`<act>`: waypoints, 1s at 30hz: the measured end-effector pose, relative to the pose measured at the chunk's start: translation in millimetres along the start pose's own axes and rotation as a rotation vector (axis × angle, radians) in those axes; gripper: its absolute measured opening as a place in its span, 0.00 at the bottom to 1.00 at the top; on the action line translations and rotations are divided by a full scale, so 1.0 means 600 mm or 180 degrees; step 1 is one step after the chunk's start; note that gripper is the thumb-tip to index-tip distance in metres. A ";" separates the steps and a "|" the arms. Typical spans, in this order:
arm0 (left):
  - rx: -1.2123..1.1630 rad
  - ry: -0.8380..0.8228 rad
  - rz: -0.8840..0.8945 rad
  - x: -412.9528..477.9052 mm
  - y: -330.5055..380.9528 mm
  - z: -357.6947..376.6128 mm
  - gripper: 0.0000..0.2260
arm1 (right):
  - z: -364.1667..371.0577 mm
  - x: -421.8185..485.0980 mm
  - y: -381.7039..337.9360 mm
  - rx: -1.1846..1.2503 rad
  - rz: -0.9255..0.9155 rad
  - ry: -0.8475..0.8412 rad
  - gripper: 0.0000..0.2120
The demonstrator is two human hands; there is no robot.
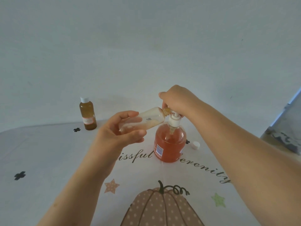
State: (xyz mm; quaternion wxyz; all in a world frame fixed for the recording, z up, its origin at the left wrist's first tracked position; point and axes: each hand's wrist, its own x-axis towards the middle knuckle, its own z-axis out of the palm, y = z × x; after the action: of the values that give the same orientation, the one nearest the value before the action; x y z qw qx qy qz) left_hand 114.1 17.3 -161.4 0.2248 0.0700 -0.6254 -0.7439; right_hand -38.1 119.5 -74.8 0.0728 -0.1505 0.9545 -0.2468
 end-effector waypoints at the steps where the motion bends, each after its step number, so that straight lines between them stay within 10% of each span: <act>1: -0.0029 -0.0008 0.0015 0.000 0.001 -0.001 0.20 | 0.000 0.002 0.001 -0.0008 -0.0065 0.0031 0.17; 30: -0.0083 0.0030 -0.0016 -0.001 0.002 0.006 0.17 | 0.001 0.019 0.011 -0.0011 -0.0181 0.0018 0.15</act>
State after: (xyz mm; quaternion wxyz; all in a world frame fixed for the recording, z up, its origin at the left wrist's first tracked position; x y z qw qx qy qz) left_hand 113.6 20.7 -159.8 0.2268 0.0722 -0.6144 -0.7523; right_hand -50.1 120.9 -79.4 0.0627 -0.1770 0.9505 -0.2475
